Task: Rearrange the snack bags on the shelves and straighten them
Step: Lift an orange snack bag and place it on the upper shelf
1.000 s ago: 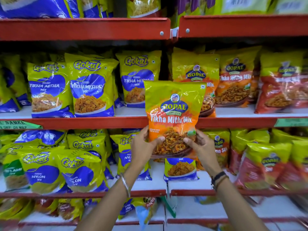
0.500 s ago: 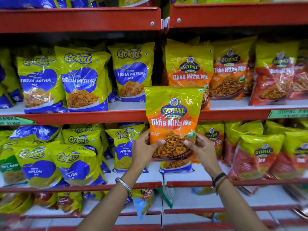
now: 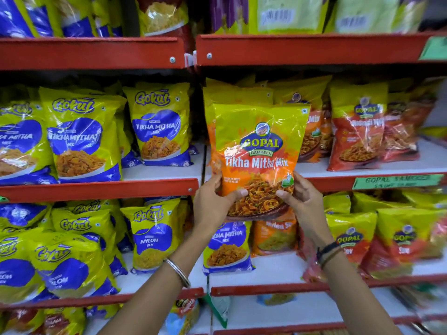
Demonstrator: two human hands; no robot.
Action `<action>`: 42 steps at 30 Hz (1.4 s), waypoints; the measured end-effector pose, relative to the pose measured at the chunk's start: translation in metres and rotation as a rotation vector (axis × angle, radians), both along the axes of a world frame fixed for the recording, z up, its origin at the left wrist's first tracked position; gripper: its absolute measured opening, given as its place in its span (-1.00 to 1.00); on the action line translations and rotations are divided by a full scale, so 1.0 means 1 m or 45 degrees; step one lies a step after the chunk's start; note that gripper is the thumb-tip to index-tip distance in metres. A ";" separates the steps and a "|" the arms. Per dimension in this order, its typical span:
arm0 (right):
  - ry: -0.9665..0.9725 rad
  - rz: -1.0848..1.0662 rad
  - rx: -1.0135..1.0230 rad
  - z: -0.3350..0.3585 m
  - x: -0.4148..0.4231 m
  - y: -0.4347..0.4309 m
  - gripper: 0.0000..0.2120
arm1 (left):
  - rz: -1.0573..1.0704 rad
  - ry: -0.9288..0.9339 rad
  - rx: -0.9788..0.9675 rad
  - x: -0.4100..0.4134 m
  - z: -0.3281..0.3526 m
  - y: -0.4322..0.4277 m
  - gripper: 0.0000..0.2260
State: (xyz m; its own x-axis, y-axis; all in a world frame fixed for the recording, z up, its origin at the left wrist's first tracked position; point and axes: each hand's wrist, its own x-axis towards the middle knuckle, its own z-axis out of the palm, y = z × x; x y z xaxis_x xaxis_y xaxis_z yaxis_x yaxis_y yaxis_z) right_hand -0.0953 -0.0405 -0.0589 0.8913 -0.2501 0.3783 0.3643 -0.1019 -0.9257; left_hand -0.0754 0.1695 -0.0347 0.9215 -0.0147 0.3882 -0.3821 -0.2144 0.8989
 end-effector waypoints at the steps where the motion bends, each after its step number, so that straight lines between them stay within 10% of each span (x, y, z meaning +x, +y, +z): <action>1: -0.029 -0.011 -0.015 0.010 0.002 -0.012 -0.41 | -0.012 -0.026 -0.010 0.003 0.008 -0.013 -0.43; 19: 0.011 -0.130 -0.298 0.041 0.088 -0.164 -0.45 | 0.054 -0.109 0.115 0.097 0.020 -0.181 -0.44; 27: 0.182 -0.297 -0.538 0.040 0.113 -0.159 -0.44 | 0.038 -0.190 0.346 0.118 0.024 -0.186 -0.52; 35: -0.389 -0.500 -0.401 0.006 0.055 -0.088 -0.71 | 0.097 -0.485 0.065 0.058 -0.021 -0.156 -0.67; 42: 0.025 -0.115 -0.335 -0.091 0.039 -0.013 -0.77 | 0.282 -0.163 -0.037 0.017 -0.116 -0.075 -0.77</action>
State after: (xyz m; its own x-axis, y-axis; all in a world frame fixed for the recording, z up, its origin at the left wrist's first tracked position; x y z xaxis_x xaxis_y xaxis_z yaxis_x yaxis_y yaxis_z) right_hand -0.0563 -0.0532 -0.1499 0.8777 -0.2244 0.4233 0.3247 -0.3711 -0.8700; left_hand -0.0584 0.0945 -0.1504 0.8444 0.1949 0.4989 -0.4396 -0.2802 0.8534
